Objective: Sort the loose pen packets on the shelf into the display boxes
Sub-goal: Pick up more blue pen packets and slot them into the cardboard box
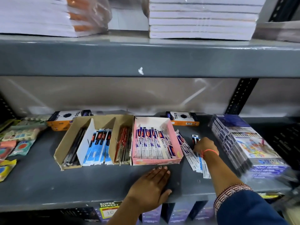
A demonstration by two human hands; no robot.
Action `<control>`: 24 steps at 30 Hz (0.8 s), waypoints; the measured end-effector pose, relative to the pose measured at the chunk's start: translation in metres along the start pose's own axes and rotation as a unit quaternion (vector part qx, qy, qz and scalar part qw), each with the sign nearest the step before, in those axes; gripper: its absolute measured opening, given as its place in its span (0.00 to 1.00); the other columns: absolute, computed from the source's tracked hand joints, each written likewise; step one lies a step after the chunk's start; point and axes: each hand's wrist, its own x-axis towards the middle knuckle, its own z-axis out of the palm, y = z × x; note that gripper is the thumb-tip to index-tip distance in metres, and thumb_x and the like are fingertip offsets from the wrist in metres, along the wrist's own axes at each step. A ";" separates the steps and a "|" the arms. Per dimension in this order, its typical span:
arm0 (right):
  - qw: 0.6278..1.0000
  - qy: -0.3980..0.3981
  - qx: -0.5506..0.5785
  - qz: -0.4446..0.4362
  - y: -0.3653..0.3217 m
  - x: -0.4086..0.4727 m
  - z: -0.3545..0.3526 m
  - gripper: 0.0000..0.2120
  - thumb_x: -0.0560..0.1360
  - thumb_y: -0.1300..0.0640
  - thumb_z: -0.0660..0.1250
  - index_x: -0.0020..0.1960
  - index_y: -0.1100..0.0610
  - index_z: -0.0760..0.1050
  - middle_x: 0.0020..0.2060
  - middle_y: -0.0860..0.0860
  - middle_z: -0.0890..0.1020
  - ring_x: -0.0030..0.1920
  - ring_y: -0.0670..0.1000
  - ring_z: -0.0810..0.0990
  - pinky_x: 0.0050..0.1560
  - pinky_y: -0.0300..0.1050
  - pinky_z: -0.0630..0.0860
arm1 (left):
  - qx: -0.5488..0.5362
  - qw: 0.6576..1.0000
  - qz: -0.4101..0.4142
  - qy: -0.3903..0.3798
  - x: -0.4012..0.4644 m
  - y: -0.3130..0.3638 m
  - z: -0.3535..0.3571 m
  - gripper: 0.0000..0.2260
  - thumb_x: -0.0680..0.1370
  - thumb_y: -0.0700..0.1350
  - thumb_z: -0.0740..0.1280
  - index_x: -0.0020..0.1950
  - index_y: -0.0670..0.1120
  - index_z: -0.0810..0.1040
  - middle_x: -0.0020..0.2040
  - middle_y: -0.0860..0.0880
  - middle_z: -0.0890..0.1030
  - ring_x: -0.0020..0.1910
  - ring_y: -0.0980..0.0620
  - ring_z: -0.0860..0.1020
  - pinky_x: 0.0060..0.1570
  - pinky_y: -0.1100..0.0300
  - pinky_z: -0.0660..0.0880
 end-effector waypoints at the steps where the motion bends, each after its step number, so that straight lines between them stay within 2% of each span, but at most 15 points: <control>1: 1.000 -0.013 0.002 0.000 0.000 0.001 -0.001 0.16 0.72 0.66 0.63 0.59 0.66 0.76 0.54 0.62 0.81 0.54 0.61 0.80 0.55 0.52 0.76 | 0.000 1.000 -0.002 0.002 0.001 0.000 -0.001 0.23 0.73 0.61 0.54 0.55 0.53 0.82 0.54 0.57 0.83 0.54 0.61 0.80 0.54 0.66 0.75; 4: 1.000 -0.025 0.011 -0.014 -0.002 0.008 -0.007 0.14 0.72 0.65 0.64 0.56 0.67 0.77 0.44 0.60 0.80 0.44 0.59 0.80 0.53 0.51 0.77 | -0.006 1.000 -0.018 -0.016 0.002 0.001 -0.007 0.23 0.73 0.61 0.52 0.55 0.55 0.82 0.54 0.58 0.83 0.54 0.62 0.79 0.54 0.67 0.75; 7: 0.999 0.006 0.000 -0.035 -0.002 0.019 -0.011 0.11 0.74 0.63 0.62 0.54 0.66 0.77 0.45 0.61 0.81 0.42 0.58 0.79 0.52 0.51 0.78 | -0.021 0.999 -0.034 -0.037 0.002 0.001 -0.008 0.24 0.74 0.61 0.50 0.56 0.55 0.82 0.55 0.58 0.83 0.55 0.62 0.79 0.55 0.66 0.75; 10: 0.997 -0.008 -0.045 -0.063 -0.008 0.028 -0.012 0.16 0.74 0.57 0.66 0.58 0.65 0.76 0.55 0.63 0.79 0.54 0.61 0.79 0.60 0.56 0.76 | -0.021 0.998 -0.046 -0.041 0.001 0.001 -0.010 0.27 0.80 0.58 0.42 0.57 0.55 0.81 0.55 0.58 0.82 0.56 0.61 0.79 0.55 0.66 0.75; 11: 0.995 -0.015 -0.075 -0.069 -0.011 0.029 -0.012 0.19 0.73 0.55 0.67 0.61 0.63 0.74 0.60 0.62 0.77 0.60 0.62 0.75 0.64 0.56 0.73 | -0.014 0.998 -0.048 -0.034 0.001 0.002 -0.010 0.29 0.80 0.57 0.40 0.57 0.55 0.81 0.56 0.58 0.82 0.56 0.61 0.79 0.55 0.67 0.75; 13: 0.987 -0.021 -0.134 -0.083 -0.018 0.032 -0.011 0.23 0.73 0.54 0.67 0.66 0.61 0.71 0.66 0.62 0.72 0.67 0.63 0.68 0.68 0.57 0.68 | -0.007 0.998 -0.051 -0.024 0.000 0.002 -0.011 0.29 0.80 0.58 0.41 0.57 0.55 0.81 0.56 0.58 0.82 0.56 0.61 0.79 0.55 0.67 0.75; 16: 0.987 -0.068 -0.126 -0.076 -0.028 0.038 -0.012 0.21 0.74 0.59 0.67 0.65 0.66 0.72 0.66 0.65 0.73 0.68 0.65 0.69 0.68 0.57 0.69 | -0.012 0.998 -0.055 -0.040 0.001 0.002 -0.012 0.28 0.79 0.59 0.42 0.57 0.57 0.80 0.56 0.60 0.81 0.56 0.63 0.78 0.56 0.68 0.74; 18: 0.990 -0.085 -0.084 -0.079 -0.033 0.036 -0.015 0.20 0.74 0.63 0.66 0.64 0.70 0.71 0.66 0.67 0.72 0.68 0.66 0.69 0.68 0.57 0.69 | -0.007 0.998 -0.034 -0.053 0.001 0.001 -0.011 0.23 0.77 0.64 0.49 0.58 0.58 0.80 0.56 0.61 0.81 0.56 0.63 0.78 0.56 0.69 0.73; 20: 0.991 -0.071 -0.054 -0.098 -0.038 0.034 -0.015 0.21 0.76 0.62 0.65 0.67 0.69 0.68 0.69 0.66 0.69 0.71 0.65 0.64 0.70 0.58 0.65 | 0.010 0.998 -0.016 -0.059 0.002 0.000 -0.012 0.23 0.72 0.67 0.56 0.59 0.59 0.79 0.57 0.62 0.81 0.57 0.64 0.77 0.56 0.69 0.73; 22: 0.991 -0.061 -0.032 -0.112 -0.043 0.030 -0.017 0.22 0.76 0.63 0.65 0.68 0.69 0.67 0.70 0.66 0.66 0.73 0.65 0.60 0.71 0.58 0.62 | 0.025 0.998 -0.015 -0.060 0.002 -0.001 -0.010 0.23 0.72 0.67 0.57 0.60 0.59 0.79 0.58 0.62 0.80 0.57 0.64 0.77 0.57 0.69 0.73; 24: 0.988 -0.065 -0.032 -0.133 -0.045 0.029 -0.019 0.22 0.76 0.65 0.64 0.67 0.72 0.66 0.70 0.68 0.67 0.72 0.66 0.61 0.70 0.58 0.62 | 0.018 0.997 -0.022 -0.065 0.001 -0.002 -0.009 0.23 0.75 0.65 0.54 0.60 0.57 0.79 0.58 0.60 0.80 0.57 0.63 0.77 0.57 0.69 0.73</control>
